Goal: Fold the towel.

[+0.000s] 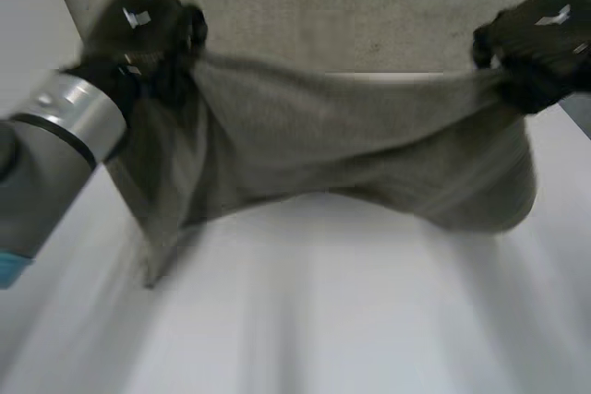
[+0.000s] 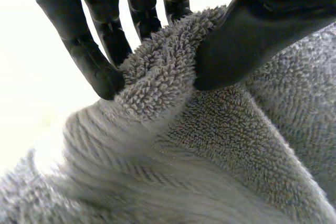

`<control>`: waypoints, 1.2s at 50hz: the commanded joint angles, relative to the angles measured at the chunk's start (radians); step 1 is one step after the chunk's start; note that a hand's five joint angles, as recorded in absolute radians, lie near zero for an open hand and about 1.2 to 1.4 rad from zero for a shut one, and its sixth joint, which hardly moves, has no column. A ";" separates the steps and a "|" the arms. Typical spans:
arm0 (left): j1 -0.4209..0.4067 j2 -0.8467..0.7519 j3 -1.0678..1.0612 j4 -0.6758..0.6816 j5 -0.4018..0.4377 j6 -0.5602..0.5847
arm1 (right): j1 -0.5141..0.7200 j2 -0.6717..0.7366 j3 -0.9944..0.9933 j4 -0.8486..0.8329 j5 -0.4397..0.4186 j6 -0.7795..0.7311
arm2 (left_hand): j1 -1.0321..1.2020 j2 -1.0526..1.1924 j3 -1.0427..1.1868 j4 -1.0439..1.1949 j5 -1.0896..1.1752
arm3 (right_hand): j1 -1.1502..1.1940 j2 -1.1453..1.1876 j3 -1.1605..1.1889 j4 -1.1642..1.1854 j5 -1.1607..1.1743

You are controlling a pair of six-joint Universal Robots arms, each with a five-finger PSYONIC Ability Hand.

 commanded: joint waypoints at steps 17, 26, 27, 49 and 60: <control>0.061 -0.344 0.584 0.187 -0.137 0.187 | 0.202 0.337 -0.150 -1.062 0.386 -0.162 | -0.032 -0.075 -0.148 -0.112 -0.244 | 0.075 0.097 0.066 0.063 0.064; 0.064 -0.257 0.333 0.276 -0.143 0.078 | 0.197 0.306 -0.064 -0.834 0.304 -0.120 | -0.032 -0.075 -0.148 -0.112 -0.244 | 0.075 0.097 0.066 0.063 0.064; 0.065 -0.255 0.271 0.274 -0.140 0.078 | 0.197 0.306 -0.064 -0.834 0.304 -0.119 | -0.032 -0.075 -0.148 -0.112 -0.244 | 0.075 0.097 0.066 0.063 0.064; 0.121 -0.352 -0.382 0.385 -0.008 0.387 | 0.188 0.369 0.419 -0.626 0.205 -0.096 | -0.032 -0.075 -0.148 -0.112 -0.244 | 0.075 0.097 0.066 0.063 0.064; 0.165 -0.350 -0.399 0.389 -0.010 0.400 | 0.185 0.369 0.488 -0.653 0.206 -0.090 | -0.037 -0.081 -0.153 -0.117 -0.249 | -0.338 -0.316 -0.347 -0.350 -0.349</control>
